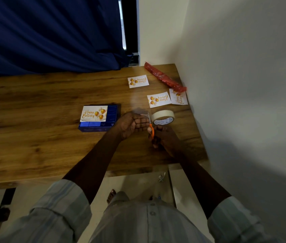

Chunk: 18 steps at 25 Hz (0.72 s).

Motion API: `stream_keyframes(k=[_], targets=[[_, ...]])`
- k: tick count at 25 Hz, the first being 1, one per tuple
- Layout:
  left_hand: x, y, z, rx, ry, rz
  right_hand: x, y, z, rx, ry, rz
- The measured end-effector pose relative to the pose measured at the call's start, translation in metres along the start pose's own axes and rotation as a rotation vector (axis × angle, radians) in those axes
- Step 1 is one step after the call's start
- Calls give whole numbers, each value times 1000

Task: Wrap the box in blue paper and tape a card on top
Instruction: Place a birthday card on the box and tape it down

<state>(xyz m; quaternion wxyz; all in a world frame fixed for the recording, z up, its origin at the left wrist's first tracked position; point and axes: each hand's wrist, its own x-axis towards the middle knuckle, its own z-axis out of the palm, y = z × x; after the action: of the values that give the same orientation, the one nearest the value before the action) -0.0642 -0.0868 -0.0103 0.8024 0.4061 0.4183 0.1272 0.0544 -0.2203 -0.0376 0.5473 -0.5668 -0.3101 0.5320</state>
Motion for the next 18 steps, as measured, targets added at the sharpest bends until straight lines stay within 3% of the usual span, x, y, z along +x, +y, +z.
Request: stream_keyframes(k=[6,14,18], targets=[[0,0,-1,-18,-10,7,4,2,0,97,-4,11],[-1,-6,-2,-54,-37,22,7,-12,1,17,-59,94],[-4,-9,-1,-76,-53,38,-9,-28,11,13,-188,30]])
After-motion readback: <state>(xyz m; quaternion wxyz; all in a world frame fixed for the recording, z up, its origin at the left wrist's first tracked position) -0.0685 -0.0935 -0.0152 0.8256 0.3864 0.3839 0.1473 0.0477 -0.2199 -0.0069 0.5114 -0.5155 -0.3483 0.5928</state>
